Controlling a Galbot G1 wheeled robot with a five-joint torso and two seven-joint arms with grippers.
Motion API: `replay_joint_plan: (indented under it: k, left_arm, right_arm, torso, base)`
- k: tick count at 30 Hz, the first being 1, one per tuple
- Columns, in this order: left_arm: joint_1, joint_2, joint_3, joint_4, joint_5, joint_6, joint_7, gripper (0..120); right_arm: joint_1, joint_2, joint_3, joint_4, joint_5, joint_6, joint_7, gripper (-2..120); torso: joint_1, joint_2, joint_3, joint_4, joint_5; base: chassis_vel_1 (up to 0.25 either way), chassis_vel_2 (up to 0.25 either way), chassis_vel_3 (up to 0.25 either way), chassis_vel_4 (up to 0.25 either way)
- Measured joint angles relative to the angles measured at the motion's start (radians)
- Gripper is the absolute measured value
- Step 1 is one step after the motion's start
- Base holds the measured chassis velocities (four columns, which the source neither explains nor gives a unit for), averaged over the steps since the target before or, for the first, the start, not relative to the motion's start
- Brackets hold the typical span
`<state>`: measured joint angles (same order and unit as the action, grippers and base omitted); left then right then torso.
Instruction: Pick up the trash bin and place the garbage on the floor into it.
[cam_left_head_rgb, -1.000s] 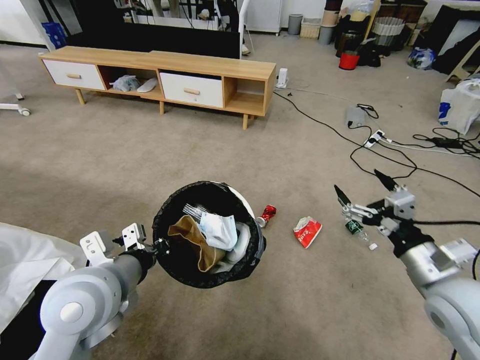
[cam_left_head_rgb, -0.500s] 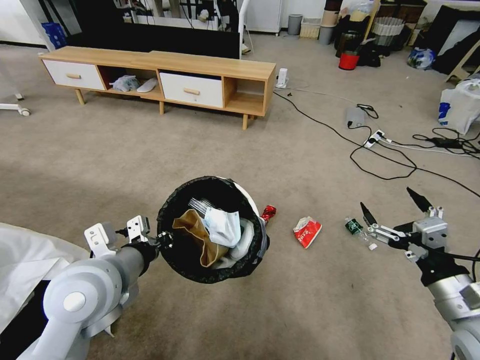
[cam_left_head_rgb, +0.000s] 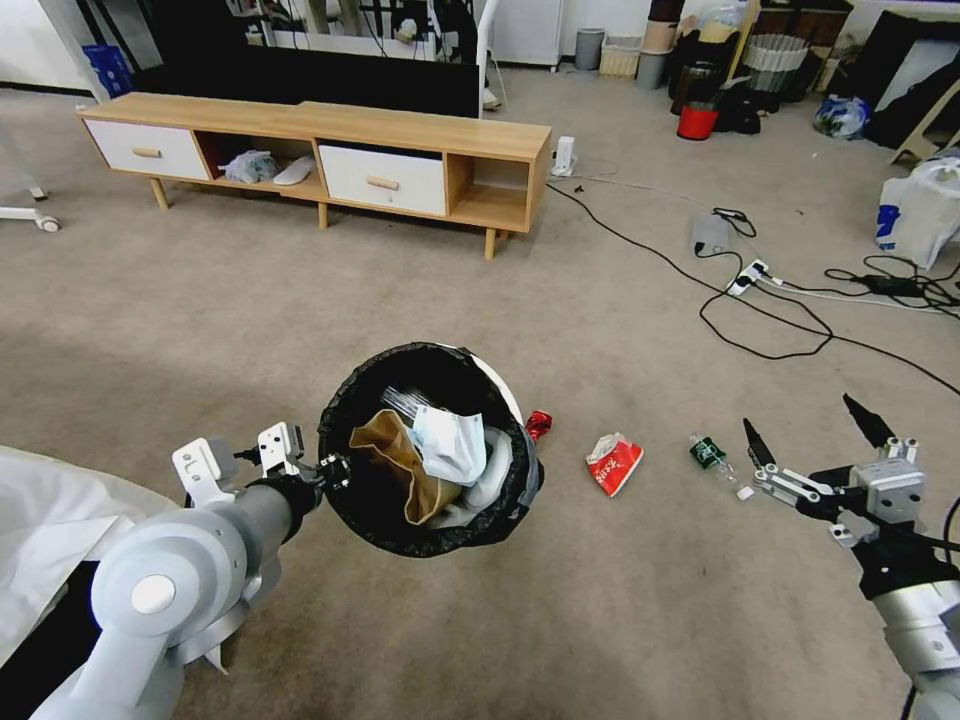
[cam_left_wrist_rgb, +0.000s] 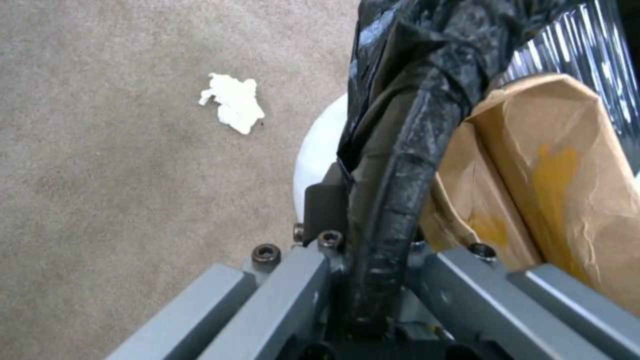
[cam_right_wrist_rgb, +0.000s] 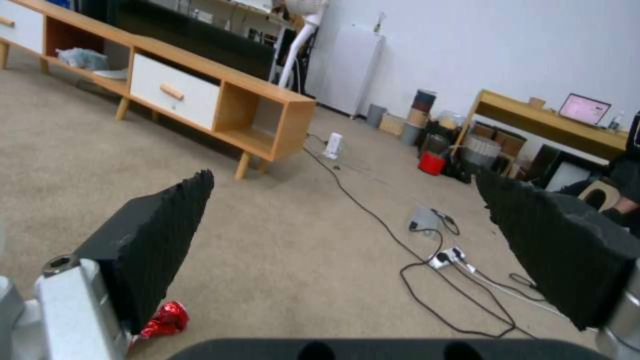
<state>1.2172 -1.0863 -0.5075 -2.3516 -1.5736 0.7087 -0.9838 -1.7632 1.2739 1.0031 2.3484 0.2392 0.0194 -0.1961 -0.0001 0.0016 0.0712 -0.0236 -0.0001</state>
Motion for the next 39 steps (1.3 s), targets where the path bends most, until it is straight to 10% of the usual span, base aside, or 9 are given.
replay_joint_plan:
  k: [39]
  left_arm:
    - [0.011, -0.007, -0.007, 0.004, 0.034, -0.007, 0.005, 0]
  right_arm:
    - [0.018, -0.01, 0.002, -0.019, 0.03, -0.008, -0.017, 100]
  torso:
    - [0.0, 0.0, 0.0, 0.0, 0.0]
  base:
    - [0.0, 0.0, 0.0, 0.0]
